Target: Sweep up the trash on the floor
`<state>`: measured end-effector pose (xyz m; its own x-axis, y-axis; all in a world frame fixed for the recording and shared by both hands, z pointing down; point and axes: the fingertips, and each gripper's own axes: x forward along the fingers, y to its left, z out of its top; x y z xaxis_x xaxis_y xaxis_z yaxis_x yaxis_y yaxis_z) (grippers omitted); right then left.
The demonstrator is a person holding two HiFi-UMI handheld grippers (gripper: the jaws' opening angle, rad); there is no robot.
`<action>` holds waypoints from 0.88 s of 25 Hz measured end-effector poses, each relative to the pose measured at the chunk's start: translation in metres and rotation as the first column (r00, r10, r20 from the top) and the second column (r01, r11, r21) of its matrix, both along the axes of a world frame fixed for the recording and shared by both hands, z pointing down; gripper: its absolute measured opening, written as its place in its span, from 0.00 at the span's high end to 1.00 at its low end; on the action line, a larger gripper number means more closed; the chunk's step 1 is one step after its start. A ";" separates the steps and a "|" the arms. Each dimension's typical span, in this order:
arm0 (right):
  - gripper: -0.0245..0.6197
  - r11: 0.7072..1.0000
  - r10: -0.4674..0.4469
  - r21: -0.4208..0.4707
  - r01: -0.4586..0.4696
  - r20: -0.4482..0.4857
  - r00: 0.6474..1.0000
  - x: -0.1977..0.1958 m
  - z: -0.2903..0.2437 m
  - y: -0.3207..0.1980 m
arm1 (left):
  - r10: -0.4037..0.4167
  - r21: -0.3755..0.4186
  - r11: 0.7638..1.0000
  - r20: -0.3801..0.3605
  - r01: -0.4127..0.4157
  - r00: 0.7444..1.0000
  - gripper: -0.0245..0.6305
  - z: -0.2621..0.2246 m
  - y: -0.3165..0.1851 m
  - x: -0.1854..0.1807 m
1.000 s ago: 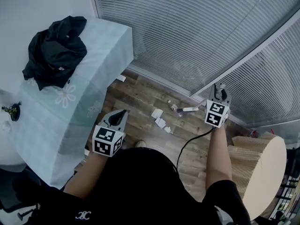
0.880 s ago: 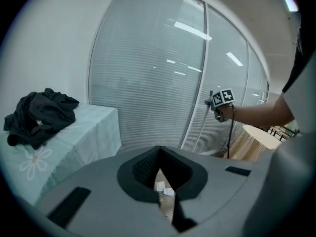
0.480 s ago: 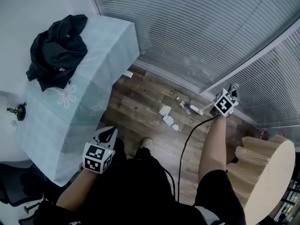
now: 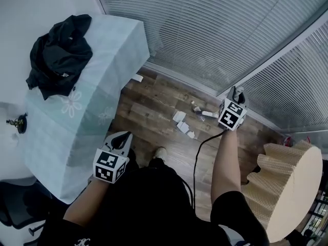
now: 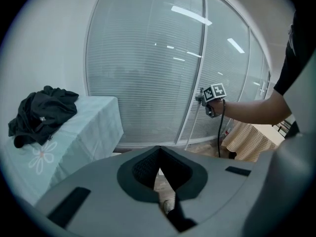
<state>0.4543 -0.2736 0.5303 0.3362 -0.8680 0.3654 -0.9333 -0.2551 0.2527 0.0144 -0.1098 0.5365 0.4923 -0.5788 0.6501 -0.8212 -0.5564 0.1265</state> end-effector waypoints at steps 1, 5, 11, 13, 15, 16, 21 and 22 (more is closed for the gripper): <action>0.80 1.000 -0.029 -0.004 0.029 -0.001 1.000 -0.010 -0.002 0.003 | 0.005 0.001 1.000 -0.006 -0.005 1.000 0.97 -0.001 0.000 0.003; 0.80 0.984 -0.175 -0.028 0.175 -0.006 0.985 -0.057 -0.003 0.025 | 0.006 0.006 1.000 -0.034 -0.006 0.999 0.97 -0.002 -0.001 0.007; 0.80 0.912 -0.408 -0.056 0.406 -0.024 0.913 -0.128 -0.002 0.068 | -0.001 0.009 1.000 -0.067 0.001 0.998 0.97 0.000 -0.003 0.008; 0.80 0.895 -0.444 -0.057 0.443 -0.022 0.896 -0.141 -0.004 0.078 | 0.000 0.013 1.000 -0.080 0.001 0.997 0.97 -0.001 -0.007 0.010; 0.80 0.884 -0.465 -0.051 0.464 -0.022 0.885 -0.148 -0.007 0.083 | 0.007 0.019 1.000 -0.091 -0.005 0.996 0.97 -0.003 -0.011 0.013; 0.80 0.882 -0.471 -0.047 0.470 -0.022 0.882 -0.149 -0.009 0.084 | 0.012 0.023 1.000 -0.095 -0.010 0.995 0.97 -0.003 -0.013 0.015; 0.80 0.887 -0.462 -0.004 0.462 -0.029 0.886 -0.142 -0.033 0.077 | 0.039 0.038 0.999 -0.106 -0.035 0.994 0.97 -0.007 -0.021 0.024; 0.80 0.887 -0.462 0.006 0.463 -0.030 0.886 -0.142 -0.040 0.077 | 0.042 0.041 0.998 -0.109 -0.038 0.993 0.97 -0.008 -0.023 0.025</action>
<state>0.3125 -0.1969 0.4901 -0.0948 -0.9322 0.3494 -0.9391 0.2002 0.2793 0.0395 -0.1330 0.5283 0.5829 -0.5809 0.5682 -0.7805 -0.5947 0.1927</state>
